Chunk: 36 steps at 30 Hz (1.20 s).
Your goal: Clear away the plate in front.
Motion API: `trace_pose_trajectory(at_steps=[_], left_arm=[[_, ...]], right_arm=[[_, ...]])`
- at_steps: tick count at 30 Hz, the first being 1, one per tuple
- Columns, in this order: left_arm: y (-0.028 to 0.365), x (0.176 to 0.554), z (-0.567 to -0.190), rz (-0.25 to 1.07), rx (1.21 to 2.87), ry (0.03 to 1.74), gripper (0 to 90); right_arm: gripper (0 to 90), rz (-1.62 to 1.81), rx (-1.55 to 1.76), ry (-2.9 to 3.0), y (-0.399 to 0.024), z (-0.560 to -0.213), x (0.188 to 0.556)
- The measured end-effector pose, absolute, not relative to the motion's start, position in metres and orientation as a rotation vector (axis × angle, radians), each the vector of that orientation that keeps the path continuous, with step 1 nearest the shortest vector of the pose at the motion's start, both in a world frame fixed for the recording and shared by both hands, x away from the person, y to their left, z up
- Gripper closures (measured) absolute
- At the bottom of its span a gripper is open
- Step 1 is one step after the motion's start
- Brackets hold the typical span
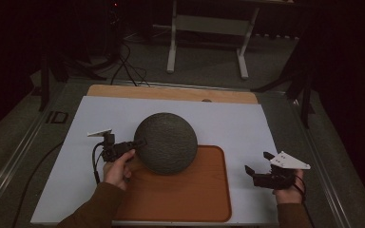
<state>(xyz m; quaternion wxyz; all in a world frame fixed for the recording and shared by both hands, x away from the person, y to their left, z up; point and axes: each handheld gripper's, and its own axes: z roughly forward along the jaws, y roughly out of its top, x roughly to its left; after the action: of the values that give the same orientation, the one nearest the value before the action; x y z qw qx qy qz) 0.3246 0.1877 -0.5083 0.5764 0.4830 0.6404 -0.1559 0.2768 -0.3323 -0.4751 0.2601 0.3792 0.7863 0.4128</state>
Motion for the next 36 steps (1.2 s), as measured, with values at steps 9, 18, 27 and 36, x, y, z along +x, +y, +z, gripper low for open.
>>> trace_pose_trajectory(at_steps=[9,18,27,36], left_arm=[[0.201,0.307,-0.513,-0.366,1.177,1.504,85.2],[0.198,0.294,-0.524,-0.405,1.253,1.512,85.2],[0.185,0.289,-0.537,-0.477,1.333,1.513,85.1],[0.177,0.286,-0.544,-0.568,1.39,1.488,85.1]], right_arm=[[11.1,1.109,1.031,2.132,-0.333,-0.476,0.277],[11.1,1.111,1.025,2.132,-0.334,-0.475,0.276],[11.1,1.104,1.025,2.135,-0.334,-0.476,0.277],[11.1,1.105,1.018,2.143,-0.331,-0.476,0.278]])
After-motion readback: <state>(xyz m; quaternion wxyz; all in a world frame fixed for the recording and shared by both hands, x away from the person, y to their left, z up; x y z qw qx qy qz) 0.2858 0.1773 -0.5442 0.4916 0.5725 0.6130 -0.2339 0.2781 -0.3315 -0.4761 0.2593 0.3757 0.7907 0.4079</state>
